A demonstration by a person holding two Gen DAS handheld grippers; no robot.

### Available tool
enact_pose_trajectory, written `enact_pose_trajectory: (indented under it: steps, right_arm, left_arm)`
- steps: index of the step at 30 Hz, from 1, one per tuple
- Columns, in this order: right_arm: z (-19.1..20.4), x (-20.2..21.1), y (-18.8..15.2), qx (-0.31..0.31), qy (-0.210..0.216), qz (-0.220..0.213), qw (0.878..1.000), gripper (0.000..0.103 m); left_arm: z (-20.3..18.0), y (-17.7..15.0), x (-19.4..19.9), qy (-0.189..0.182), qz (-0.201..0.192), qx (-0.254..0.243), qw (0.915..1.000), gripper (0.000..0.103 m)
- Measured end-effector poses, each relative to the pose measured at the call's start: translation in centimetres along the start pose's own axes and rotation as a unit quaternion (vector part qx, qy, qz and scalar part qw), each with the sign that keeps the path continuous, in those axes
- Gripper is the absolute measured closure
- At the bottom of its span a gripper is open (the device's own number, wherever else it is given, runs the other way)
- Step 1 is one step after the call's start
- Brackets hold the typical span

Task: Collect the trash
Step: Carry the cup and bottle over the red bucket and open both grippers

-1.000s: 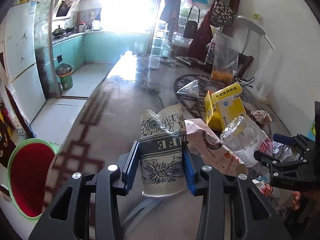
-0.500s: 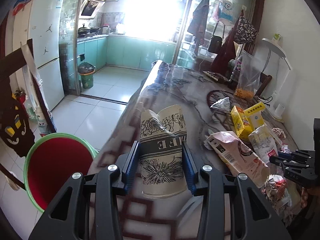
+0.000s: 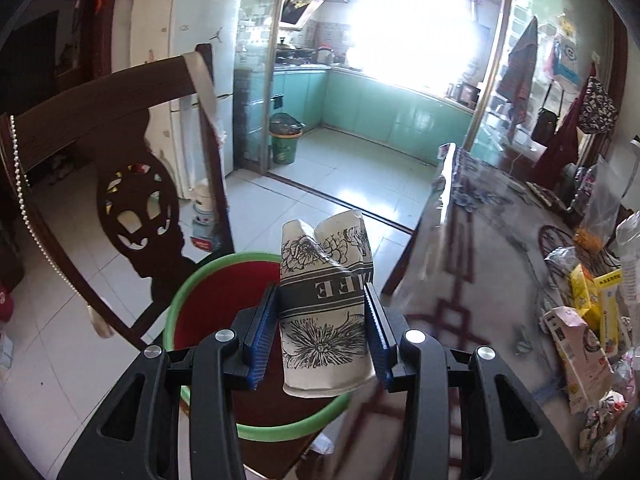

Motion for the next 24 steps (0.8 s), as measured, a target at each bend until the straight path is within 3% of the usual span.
enact_pose_trajectory:
  steps: [5,9,13,18,19,20,21,22,24]
  right_arm:
    - [7.7,-3.8,3.0,-0.011,0.148,0.034,0.988,0.082]
    - [14.3,-7.7,4.4,-0.004,0.227,0.077,0.971,0.082]
    - [18.6,-10.6,5.3,0.002,0.252,0.107,0.962,0.081]
    - [21.1,-12.2,5.5,-0.006,0.256,0.124,0.959,0.080]
    - [21.4,-12.3,5.5,-0.008,0.255,0.126,0.959,0.078]
    - [21.3,-12.4,5.5,-0.013,0.250,0.125,0.960,0.069]
    - [21.2,-12.4,5.6,-0.019,0.248,0.124,0.961,0.064]
    - [21.1,-12.4,5.6,-0.025,0.246,0.120,0.961,0.054]
    - [20.6,-12.3,5.3,-0.035,0.248,0.113,0.962,0.051]
  left_arm:
    - [4.4,-0.7,-2.0,0.039,0.025,0.027,0.9986,0.064]
    - [6.6,-1.6,-4.2,0.034,0.058,0.066,0.9956,0.064]
    - [7.7,-2.3,-5.1,0.033,0.072,0.091,0.9927,0.064]
    - [7.9,-2.7,-5.9,0.045,0.080,0.091,0.9916,0.063]
    - [7.9,-2.7,-6.0,0.046,0.080,0.093,0.9914,0.063]
    - [7.8,-2.7,-5.9,0.047,0.079,0.094,0.9913,0.063]
    - [7.7,-2.6,-5.9,0.050,0.078,0.094,0.9913,0.055]
    - [7.9,-2.5,-5.8,0.056,0.075,0.094,0.9912,0.037]
    - [7.8,-2.2,-5.2,0.062,0.062,0.095,0.9916,0.030]
Point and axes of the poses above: each gripper's, at about its wrist camera, not at the fingertips, and x roughly against the way its jaws point, z to its left, y to its top, the point moved 9 cm from there along -x, roughly the way its jaws point, and after that the axes turned 14 degrees about z, right-handed, at the moved point
